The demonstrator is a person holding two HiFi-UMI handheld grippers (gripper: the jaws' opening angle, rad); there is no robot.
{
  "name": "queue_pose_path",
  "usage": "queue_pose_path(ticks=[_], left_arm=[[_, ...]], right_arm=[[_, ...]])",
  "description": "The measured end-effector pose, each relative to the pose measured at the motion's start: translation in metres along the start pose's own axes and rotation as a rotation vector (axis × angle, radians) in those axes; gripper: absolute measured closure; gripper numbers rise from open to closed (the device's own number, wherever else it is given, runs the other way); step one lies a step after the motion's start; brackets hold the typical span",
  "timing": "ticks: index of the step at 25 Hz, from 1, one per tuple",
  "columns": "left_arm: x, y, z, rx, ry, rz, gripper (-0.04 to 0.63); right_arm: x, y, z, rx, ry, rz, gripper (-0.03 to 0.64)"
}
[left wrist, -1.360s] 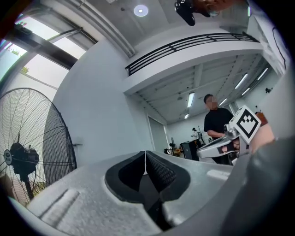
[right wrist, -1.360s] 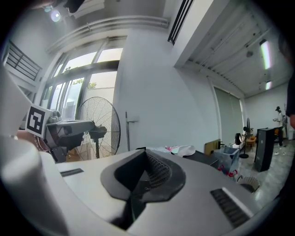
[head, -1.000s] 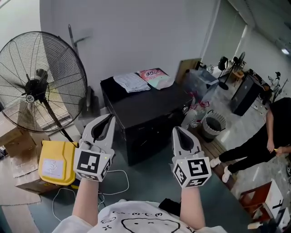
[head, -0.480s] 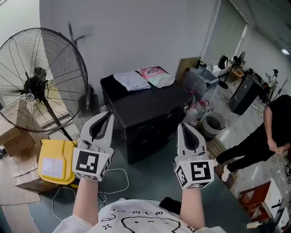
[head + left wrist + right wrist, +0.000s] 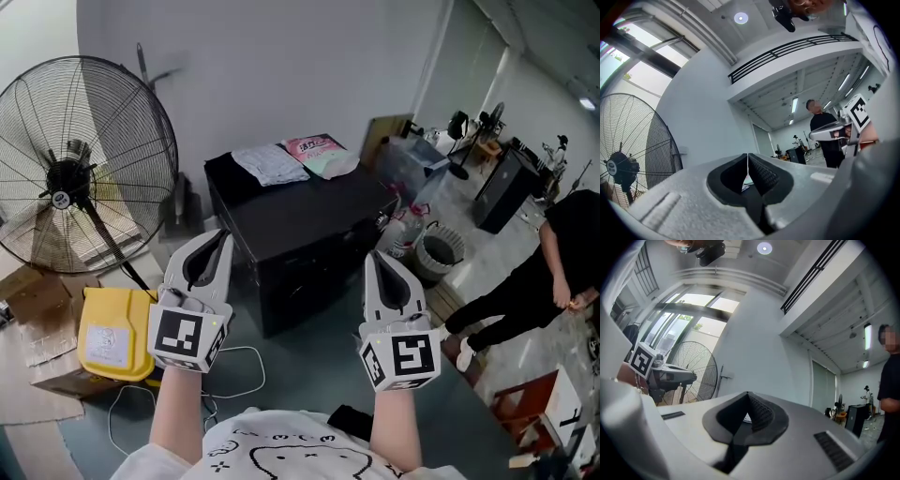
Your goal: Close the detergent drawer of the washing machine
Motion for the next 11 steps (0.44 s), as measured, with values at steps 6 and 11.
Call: queue_pose_path(ticks=[6,11], left_arm=[[0.0011,0.0019,0.0013,-0.003,0.002,0.005,0.575],[0.0015,-0.0032,0.0008,-0.010,0.007,0.004,0.575]], right_arm=[[-0.0012,0.0014,0.0017,0.001,-0.002,0.005,0.618],[0.0015,-0.0009,-0.0014,-0.001,0.002,0.006,0.618]])
Point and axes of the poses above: the fingertips, and each gripper's own axes: x forward along the fingers, y to its right, z out of its underside, the point moved 6 cm from there along -x, backward along the fingers, and after that the axes turned 1 degree about -y, right-handed, at the moved point
